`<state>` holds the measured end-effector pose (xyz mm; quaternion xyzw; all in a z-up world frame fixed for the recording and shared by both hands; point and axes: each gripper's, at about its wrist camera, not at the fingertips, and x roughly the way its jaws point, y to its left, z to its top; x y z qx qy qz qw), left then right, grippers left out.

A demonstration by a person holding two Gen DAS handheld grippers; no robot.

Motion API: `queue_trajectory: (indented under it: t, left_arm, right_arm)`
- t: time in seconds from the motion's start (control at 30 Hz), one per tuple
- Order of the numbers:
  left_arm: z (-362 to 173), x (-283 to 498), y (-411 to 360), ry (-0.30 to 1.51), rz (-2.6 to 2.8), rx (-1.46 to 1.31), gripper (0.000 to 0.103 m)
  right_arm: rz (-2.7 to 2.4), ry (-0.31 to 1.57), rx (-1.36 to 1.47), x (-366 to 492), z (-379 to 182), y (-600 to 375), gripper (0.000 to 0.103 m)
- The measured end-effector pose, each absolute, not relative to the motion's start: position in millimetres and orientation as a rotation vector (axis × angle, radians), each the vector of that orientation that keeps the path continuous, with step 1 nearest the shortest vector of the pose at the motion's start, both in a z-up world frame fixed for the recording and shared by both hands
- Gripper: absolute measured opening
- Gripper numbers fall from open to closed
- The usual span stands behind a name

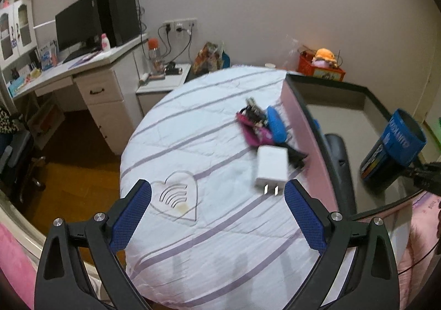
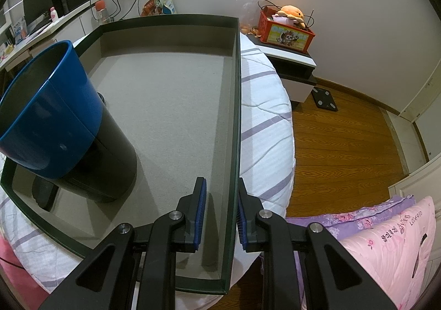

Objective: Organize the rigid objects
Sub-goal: 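Open the left tool to release the bottle and lift away, then move the left tool to the white charger and grasp it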

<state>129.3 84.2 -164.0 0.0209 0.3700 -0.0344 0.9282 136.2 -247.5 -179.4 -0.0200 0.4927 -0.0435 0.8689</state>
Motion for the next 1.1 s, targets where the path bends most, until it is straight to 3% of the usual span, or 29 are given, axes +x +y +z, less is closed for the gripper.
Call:
queue_trajectory:
  t: [0.67, 0.73, 0.87, 1.1]
  left_arm:
    - [-208, 188, 43, 0.887, -0.251, 0.010, 0.099]
    - [-211, 195, 45, 0.897, -0.276, -0.027, 0.094]
    - [-218, 205, 53, 0.932, -0.317, -0.107, 0.067]
    - [-220, 209, 40, 0.935, -0.301, -0.019, 0.065]
  right_arm:
    - [-0.095, 1.033, -0.052, 137, -178, -248, 0.021]
    - [-0.096, 1.033, -0.052, 137, -178, -247, 0.021]
    - [-0.097, 1.036, -0.054, 137, -178, -247, 0.021]
    - [-0.101, 1.037, -0.058, 139, -178, -248, 0.022]
